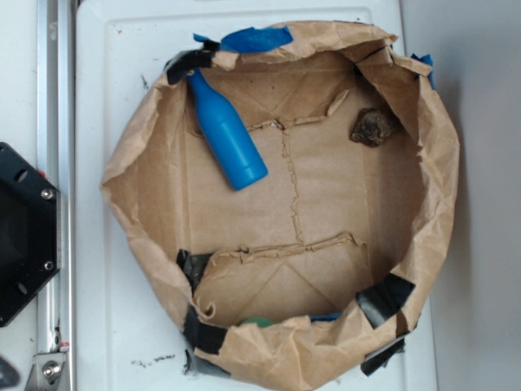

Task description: Grab the blue bottle.

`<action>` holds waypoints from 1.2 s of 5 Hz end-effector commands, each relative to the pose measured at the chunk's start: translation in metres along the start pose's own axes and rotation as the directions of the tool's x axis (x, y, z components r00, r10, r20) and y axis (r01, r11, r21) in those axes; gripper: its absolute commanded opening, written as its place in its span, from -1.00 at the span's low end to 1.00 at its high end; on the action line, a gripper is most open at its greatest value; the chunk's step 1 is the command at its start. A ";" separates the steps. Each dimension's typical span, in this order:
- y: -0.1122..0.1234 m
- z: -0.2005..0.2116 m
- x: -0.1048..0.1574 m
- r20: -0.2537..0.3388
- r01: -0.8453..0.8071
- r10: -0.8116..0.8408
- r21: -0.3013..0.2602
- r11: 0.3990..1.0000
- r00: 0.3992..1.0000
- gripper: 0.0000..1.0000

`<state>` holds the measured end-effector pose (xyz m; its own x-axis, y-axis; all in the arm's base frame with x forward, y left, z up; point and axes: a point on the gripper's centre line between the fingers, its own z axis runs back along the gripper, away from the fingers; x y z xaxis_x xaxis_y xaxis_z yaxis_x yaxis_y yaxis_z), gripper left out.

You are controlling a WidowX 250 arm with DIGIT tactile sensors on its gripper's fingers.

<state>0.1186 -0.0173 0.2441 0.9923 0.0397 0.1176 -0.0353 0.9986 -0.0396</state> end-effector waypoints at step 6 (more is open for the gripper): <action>-0.010 -0.068 0.033 -0.046 0.316 -0.325 -0.149 0.937 0.944 1.00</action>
<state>0.1565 -0.0299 0.1735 0.9496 -0.3099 0.0473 0.3135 0.9364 -0.1575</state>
